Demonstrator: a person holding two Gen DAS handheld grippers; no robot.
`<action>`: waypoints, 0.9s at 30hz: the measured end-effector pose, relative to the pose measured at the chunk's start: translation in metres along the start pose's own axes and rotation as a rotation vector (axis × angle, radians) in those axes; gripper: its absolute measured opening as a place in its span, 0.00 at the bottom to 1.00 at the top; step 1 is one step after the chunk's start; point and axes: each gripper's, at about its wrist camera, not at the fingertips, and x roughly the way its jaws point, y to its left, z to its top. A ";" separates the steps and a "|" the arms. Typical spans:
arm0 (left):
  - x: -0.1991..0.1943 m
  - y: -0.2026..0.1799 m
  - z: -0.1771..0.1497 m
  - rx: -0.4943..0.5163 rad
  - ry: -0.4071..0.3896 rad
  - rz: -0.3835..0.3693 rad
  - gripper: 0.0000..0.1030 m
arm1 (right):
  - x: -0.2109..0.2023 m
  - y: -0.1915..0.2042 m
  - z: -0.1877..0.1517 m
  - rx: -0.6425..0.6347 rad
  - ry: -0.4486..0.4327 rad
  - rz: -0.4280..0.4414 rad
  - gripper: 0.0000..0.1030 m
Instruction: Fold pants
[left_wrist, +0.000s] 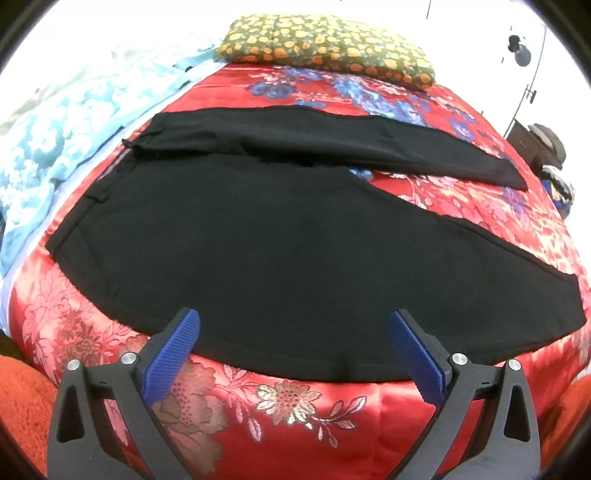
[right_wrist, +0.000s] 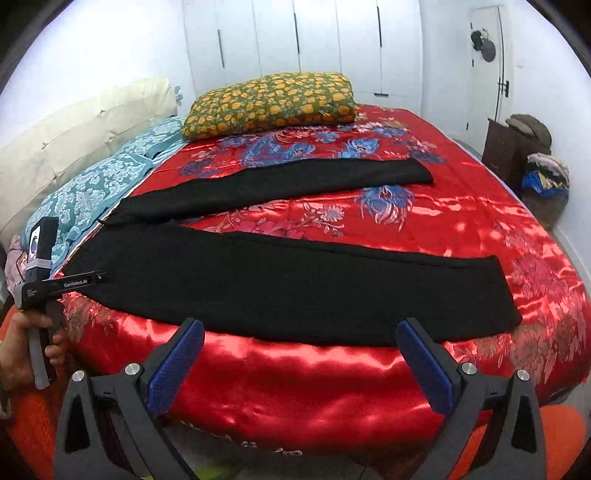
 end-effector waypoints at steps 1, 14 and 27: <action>0.000 -0.001 0.000 0.001 0.002 0.001 0.99 | 0.003 -0.001 0.001 0.005 0.004 -0.002 1.00; 0.008 -0.007 -0.006 0.027 0.030 0.028 0.99 | 0.015 0.001 -0.004 -0.006 0.053 0.011 1.00; 0.013 -0.007 -0.006 0.023 0.043 0.036 0.99 | 0.026 0.002 -0.006 -0.011 0.091 0.017 1.00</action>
